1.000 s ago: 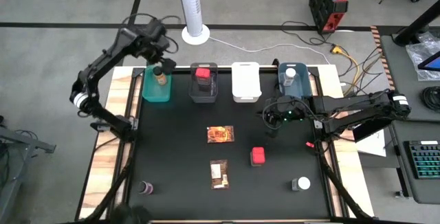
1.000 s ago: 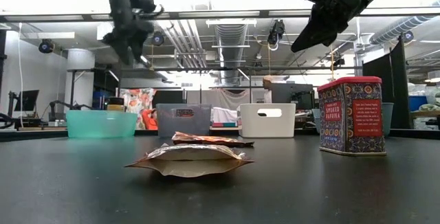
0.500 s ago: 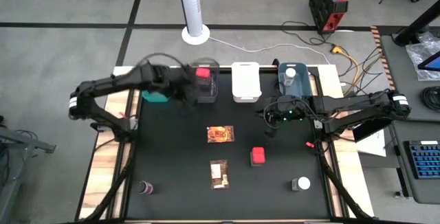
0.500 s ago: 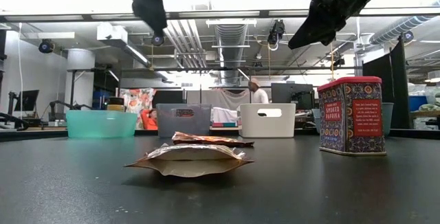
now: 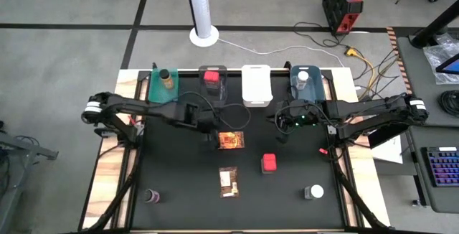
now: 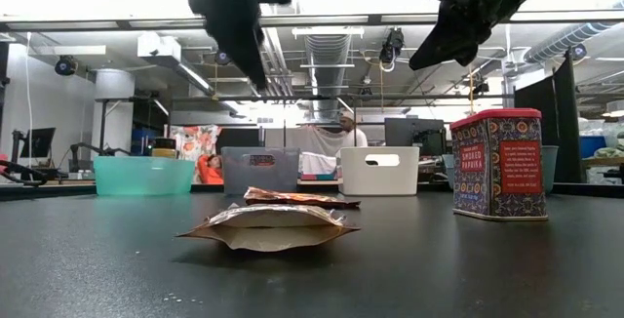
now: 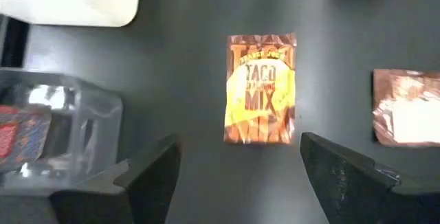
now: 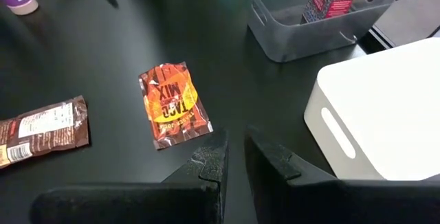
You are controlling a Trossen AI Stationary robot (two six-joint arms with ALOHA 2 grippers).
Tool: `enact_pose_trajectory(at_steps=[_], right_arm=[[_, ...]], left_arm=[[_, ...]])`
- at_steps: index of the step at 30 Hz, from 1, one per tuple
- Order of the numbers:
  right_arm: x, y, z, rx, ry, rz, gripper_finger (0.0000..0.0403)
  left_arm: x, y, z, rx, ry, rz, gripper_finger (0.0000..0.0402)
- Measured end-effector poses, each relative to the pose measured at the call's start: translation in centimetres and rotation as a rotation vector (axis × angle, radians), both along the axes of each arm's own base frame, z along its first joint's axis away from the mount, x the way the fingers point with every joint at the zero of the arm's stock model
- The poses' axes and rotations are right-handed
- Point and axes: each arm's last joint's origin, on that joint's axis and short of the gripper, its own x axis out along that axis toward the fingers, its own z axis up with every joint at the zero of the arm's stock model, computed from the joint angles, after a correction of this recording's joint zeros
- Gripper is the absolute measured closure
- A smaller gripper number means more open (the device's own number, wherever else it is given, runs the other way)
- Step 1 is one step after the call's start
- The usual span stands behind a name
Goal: Sort spices by type
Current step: Put the top orange seasoning pack into the white bin
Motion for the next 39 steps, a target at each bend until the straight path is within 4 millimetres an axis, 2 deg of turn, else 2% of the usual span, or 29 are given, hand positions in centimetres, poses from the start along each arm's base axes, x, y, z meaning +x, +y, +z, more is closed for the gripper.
enact_pose_trajectory(at_steps=[6,14,21,26,31,39], right_arm=[[-0.6,0.0,0.0,0.025,0.025,-0.018,0.0364],[-1.1,0.0,0.5,0.039,-0.003,-0.029,0.0364],[-1.1,0.0,0.6,0.039,-0.003,-0.03,0.0345],[-1.1,0.0,0.6,0.034,-0.002,-0.028,0.0312],[-1.1,0.0,0.6,0.032,-0.002,-0.027,0.0282],[-1.1,0.0,0.6,0.032,-0.002,-0.027,0.025]], left_arm=[[1.0,0.0,-4.8,-0.052,-0.046,-0.047,0.0121],[1.6,0.0,-9.7,-0.048,0.015,-0.055,0.0121],[2.3,0.0,-13.0,-0.056,0.102,-0.073,0.0121],[2.7,0.0,-13.8,-0.056,0.104,-0.071,0.0131],[2.8,0.0,-13.9,-0.053,0.1,-0.07,0.0175],[2.8,0.1,-13.8,-0.036,0.093,-0.064,0.0311]])
